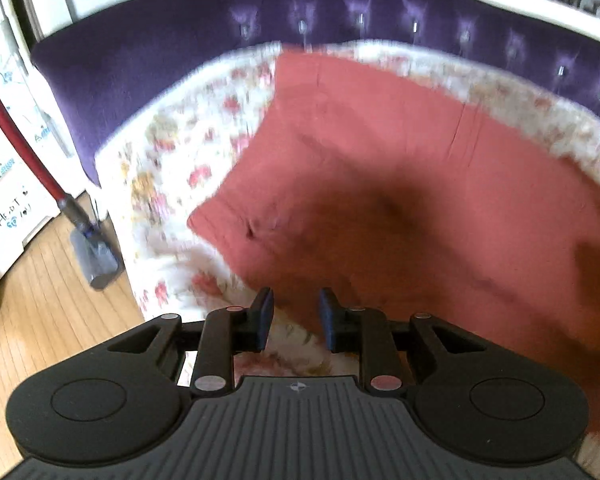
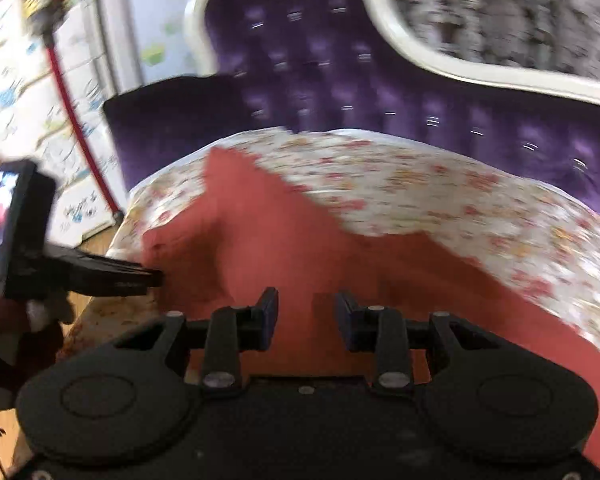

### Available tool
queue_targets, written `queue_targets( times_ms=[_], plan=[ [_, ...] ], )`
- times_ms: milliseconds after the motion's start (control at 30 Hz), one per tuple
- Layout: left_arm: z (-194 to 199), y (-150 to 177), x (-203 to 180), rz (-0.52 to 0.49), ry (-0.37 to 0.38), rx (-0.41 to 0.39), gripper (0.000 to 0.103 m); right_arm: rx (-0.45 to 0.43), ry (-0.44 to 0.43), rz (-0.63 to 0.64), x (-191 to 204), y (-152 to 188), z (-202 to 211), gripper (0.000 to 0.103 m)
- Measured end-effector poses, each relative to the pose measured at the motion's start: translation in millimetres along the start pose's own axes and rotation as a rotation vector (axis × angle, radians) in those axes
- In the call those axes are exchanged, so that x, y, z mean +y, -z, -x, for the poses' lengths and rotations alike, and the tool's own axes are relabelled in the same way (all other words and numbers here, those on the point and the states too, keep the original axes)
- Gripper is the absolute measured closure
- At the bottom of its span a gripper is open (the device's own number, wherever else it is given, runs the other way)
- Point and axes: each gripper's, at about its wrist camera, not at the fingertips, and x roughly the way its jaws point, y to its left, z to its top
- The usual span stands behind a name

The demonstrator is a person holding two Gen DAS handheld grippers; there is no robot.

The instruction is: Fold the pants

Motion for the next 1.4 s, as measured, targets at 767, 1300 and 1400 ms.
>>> queue_targets(
  times_ms=[767, 1300, 1400],
  plan=[
    [-5.3, -20.5, 17.8, 0.039, 0.125, -0.024, 0.079, -0.004, -0.007, 0.117, 15.6, -76.5, -139.1, 0.100],
    [1.1, -78.5, 37.0, 0.118, 0.129, -0.166, 0.075, 0.062, -0.462, -0.369, -44.8, -93.4, -131.0, 0.099],
    [12.9, -66.1, 52.9, 0.163, 0.096, -0.176, 0.070, 0.051, -0.619, -0.489, -54.1, -94.0, -116.0, 0.099]
  ],
)
